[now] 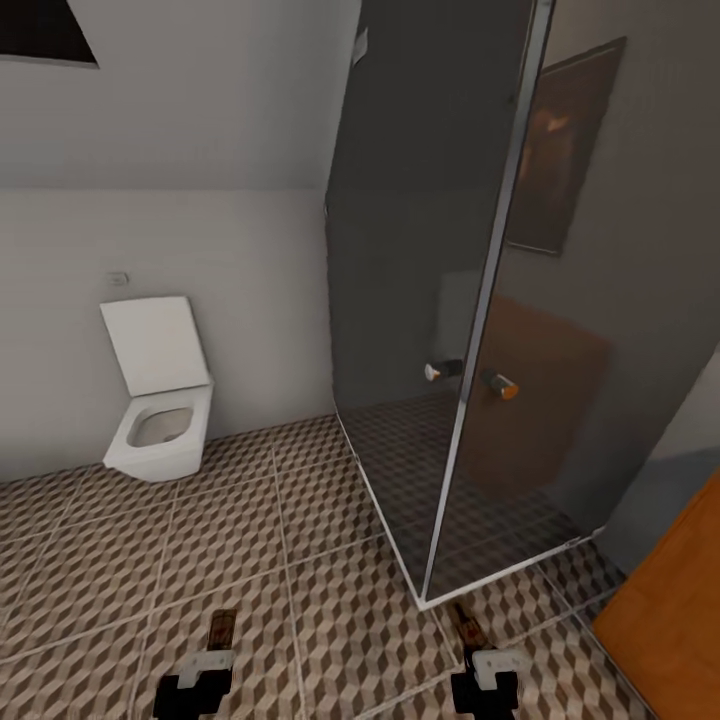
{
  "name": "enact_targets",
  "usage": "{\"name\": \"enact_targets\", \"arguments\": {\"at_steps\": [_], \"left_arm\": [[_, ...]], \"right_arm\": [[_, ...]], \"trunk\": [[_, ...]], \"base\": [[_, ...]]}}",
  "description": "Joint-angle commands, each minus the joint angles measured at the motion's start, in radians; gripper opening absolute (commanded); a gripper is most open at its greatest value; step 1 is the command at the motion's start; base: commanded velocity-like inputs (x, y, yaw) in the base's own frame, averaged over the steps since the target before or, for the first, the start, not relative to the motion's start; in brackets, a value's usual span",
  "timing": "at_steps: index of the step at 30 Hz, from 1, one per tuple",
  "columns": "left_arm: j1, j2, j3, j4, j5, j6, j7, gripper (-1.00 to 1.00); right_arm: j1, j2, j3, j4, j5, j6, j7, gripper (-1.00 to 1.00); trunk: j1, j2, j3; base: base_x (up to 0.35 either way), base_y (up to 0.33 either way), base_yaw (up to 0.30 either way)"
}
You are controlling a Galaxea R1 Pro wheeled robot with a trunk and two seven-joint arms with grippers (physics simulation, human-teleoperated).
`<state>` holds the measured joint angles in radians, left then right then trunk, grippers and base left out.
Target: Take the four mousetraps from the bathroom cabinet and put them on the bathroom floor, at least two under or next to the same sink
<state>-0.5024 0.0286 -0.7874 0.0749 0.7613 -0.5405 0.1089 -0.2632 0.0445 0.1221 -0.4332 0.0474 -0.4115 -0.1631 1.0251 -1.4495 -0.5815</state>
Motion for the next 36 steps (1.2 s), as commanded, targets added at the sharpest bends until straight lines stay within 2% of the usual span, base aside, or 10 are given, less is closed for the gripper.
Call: {"name": "enact_targets", "arguments": {"at_steps": [1,36], "left_arm": [[-0.001,0.000,-0.006,0.002,-0.007,-0.003,0.010,-1.00],[-0.001,0.001,-0.006,0.002,-0.007,-0.003,0.010,-1.00]], "right_arm": [[-0.001,-0.001,0.005,0.001,0.003,-0.001,-0.009,-1.00],[-0.001,-0.001,0.005,0.008,0.003,-0.001,-0.009,-1.00]], "trunk": [[0.000,0.000,-0.001],[0.000,0.000,-0.001]], "base": [[0.000,0.000,0.233],[0.000,0.000,0.233]]}}
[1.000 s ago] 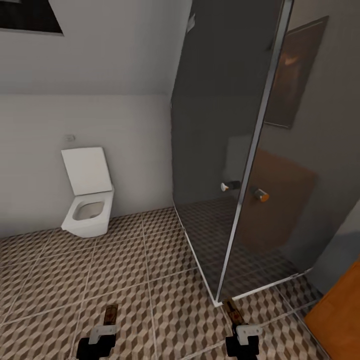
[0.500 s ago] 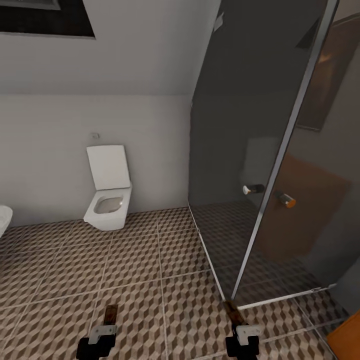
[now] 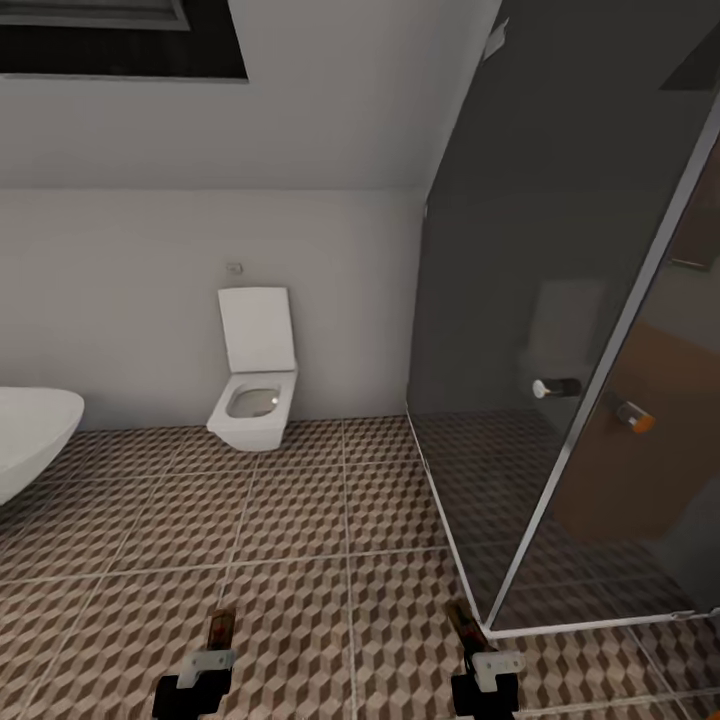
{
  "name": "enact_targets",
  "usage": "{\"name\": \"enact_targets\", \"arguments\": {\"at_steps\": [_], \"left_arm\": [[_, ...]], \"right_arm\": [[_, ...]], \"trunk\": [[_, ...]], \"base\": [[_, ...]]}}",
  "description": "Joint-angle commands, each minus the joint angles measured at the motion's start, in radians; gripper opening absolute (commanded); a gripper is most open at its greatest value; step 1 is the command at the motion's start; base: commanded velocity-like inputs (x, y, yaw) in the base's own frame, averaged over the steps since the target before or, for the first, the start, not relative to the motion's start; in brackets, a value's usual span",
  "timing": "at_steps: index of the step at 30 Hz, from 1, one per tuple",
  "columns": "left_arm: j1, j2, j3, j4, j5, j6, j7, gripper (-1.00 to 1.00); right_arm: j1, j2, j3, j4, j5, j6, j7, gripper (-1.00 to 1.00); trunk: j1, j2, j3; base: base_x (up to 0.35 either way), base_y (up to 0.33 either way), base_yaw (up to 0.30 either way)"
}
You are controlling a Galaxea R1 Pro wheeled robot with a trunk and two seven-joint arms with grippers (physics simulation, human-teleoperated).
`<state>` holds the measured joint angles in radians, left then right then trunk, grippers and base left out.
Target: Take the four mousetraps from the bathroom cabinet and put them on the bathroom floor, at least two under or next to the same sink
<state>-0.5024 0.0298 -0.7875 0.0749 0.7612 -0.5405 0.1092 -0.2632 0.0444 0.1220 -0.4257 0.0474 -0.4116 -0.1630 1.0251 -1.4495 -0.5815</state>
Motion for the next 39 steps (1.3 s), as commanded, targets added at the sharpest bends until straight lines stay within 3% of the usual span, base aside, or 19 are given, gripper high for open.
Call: {"name": "enact_targets", "arguments": {"at_steps": [1,39], "left_arm": [[-0.001,-0.001,-0.006,0.002,-0.007,-0.003,0.009,-1.00],[-0.001,-0.001,-0.006,0.002,-0.007,-0.003,0.010,-1.00]], "right_arm": [[-0.001,-0.001,0.005,0.001,0.003,-0.001,-0.009,-1.00],[-0.001,0.000,0.005,0.004,0.003,-0.001,-0.009,-1.00]], "trunk": [[0.000,0.000,-0.001],[0.000,0.000,-0.001]], "base": [[0.000,0.000,0.233],[0.000,0.000,0.233]]}}
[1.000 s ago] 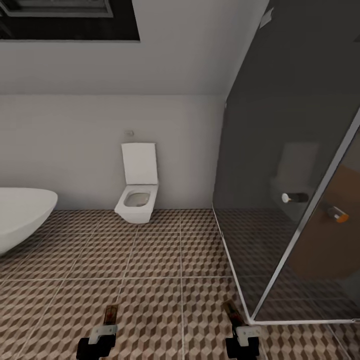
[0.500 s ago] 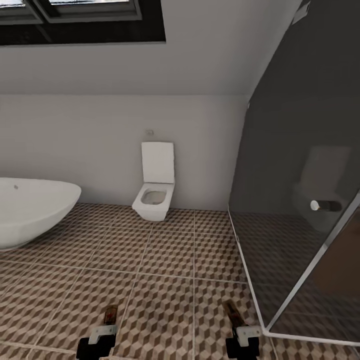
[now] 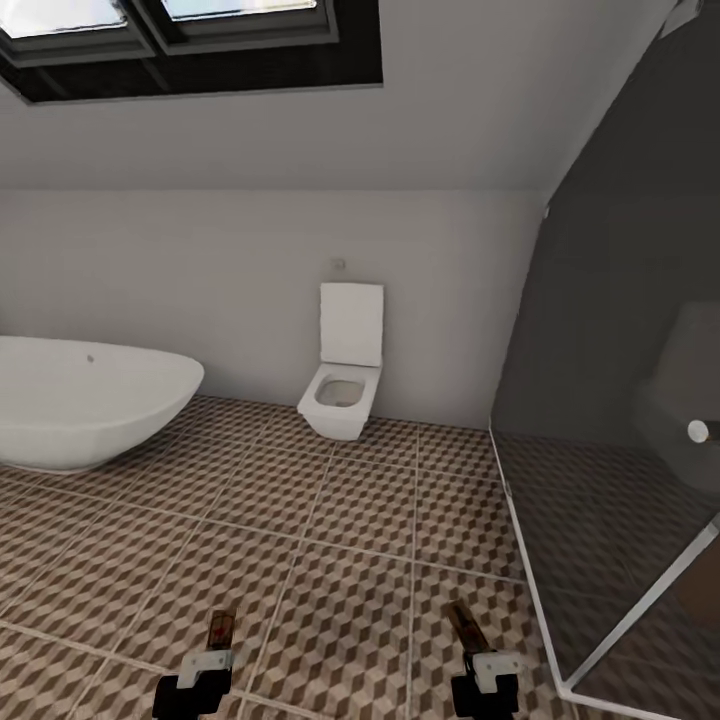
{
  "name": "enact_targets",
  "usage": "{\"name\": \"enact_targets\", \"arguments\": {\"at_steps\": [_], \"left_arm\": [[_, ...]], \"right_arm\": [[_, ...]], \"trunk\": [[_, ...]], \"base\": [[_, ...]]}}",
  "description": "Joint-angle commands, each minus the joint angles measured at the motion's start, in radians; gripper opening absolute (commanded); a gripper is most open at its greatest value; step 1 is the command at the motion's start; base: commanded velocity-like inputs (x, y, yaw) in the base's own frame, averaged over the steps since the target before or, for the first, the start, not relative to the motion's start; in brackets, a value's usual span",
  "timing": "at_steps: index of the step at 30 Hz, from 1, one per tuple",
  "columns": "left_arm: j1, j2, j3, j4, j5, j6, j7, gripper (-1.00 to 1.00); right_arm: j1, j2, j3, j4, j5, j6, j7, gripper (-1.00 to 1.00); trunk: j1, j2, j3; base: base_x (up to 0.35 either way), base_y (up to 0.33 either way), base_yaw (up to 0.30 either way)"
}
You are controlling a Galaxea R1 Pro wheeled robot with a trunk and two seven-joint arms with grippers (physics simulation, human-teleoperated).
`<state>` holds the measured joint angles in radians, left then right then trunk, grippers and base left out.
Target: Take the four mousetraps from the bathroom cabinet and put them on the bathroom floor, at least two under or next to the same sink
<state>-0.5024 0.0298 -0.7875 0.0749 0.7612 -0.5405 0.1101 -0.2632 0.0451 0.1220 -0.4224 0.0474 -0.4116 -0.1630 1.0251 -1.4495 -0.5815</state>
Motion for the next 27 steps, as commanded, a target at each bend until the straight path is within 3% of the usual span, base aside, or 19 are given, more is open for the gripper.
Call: {"name": "enact_targets", "arguments": {"at_steps": [1,27], "left_arm": [[-0.001,-0.001,-0.006,0.002,-0.007,-0.003,0.009,-1.00],[-0.001,0.001,-0.006,0.002,-0.007,0.017,0.009,-1.00]], "right_arm": [[-0.001,-0.001,0.005,0.001,0.003,-0.001,-0.009,-1.00],[-0.001,-0.001,0.005,0.005,0.003,-0.001,-0.009,-1.00]], "trunk": [[0.000,0.000,-0.001],[0.000,0.000,-0.001]], "base": [[0.000,0.000,0.233],[0.000,0.000,0.224]]}}
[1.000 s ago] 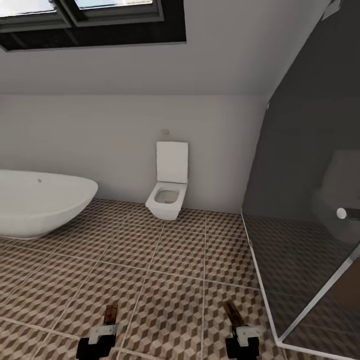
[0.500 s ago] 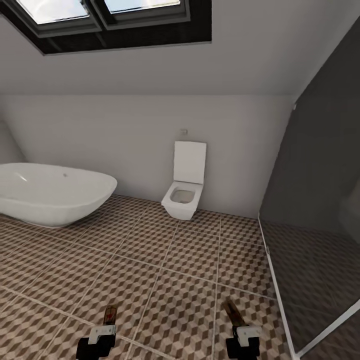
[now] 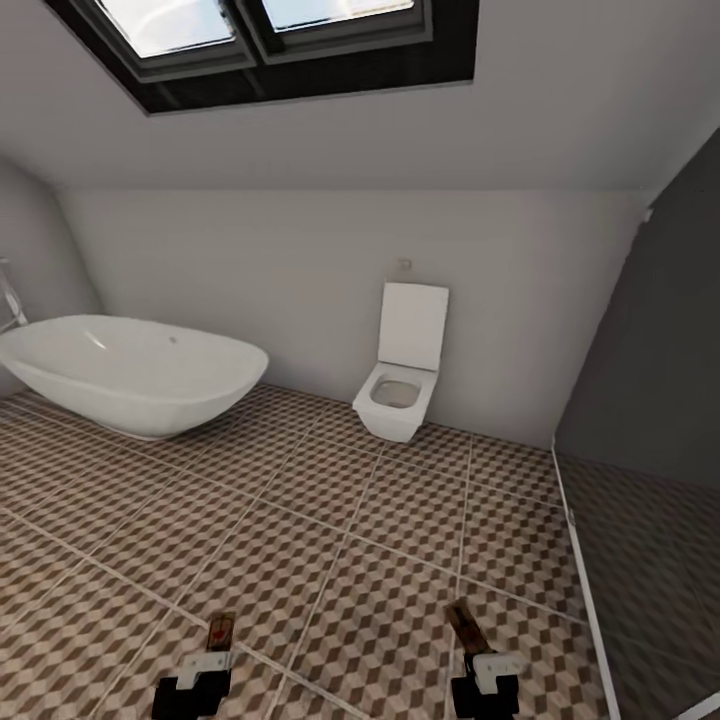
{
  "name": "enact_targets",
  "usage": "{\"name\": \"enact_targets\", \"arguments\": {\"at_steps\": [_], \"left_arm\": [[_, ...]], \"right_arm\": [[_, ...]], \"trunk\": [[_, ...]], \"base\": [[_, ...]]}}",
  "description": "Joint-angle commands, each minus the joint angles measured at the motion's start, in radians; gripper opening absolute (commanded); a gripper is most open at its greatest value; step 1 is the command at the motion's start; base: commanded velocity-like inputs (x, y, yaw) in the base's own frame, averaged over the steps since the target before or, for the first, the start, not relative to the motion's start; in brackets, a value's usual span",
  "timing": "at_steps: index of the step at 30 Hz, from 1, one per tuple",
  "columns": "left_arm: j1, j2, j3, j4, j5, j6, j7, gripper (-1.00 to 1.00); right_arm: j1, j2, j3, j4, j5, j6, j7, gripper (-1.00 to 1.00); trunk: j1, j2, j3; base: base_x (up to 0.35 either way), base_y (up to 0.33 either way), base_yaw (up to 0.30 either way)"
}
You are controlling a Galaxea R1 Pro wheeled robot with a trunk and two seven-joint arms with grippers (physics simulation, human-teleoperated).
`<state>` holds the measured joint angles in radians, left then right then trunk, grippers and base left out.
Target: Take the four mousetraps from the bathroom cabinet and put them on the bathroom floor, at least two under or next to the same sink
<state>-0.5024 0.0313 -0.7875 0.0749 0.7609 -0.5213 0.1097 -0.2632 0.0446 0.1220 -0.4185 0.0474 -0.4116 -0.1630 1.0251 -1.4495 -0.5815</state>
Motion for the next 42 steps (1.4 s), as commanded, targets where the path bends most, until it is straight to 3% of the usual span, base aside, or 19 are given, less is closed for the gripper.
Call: {"name": "enact_targets", "arguments": {"at_steps": [1,42], "left_arm": [[-0.001,-0.001,-0.006,0.002,-0.006,0.004,0.009,-1.00],[-0.001,-0.002,-0.006,0.002,-0.006,0.017,0.008,-1.00]], "right_arm": [[-0.001,-0.001,0.005,0.001,0.003,-0.001,-0.009,-1.00],[-0.001,0.001,0.007,0.003,0.003,-0.001,-0.009,-1.00]], "trunk": [[0.000,0.000,-0.001],[0.000,0.000,-0.004]], "base": [[0.000,0.000,0.221],[0.000,0.000,0.220]]}}
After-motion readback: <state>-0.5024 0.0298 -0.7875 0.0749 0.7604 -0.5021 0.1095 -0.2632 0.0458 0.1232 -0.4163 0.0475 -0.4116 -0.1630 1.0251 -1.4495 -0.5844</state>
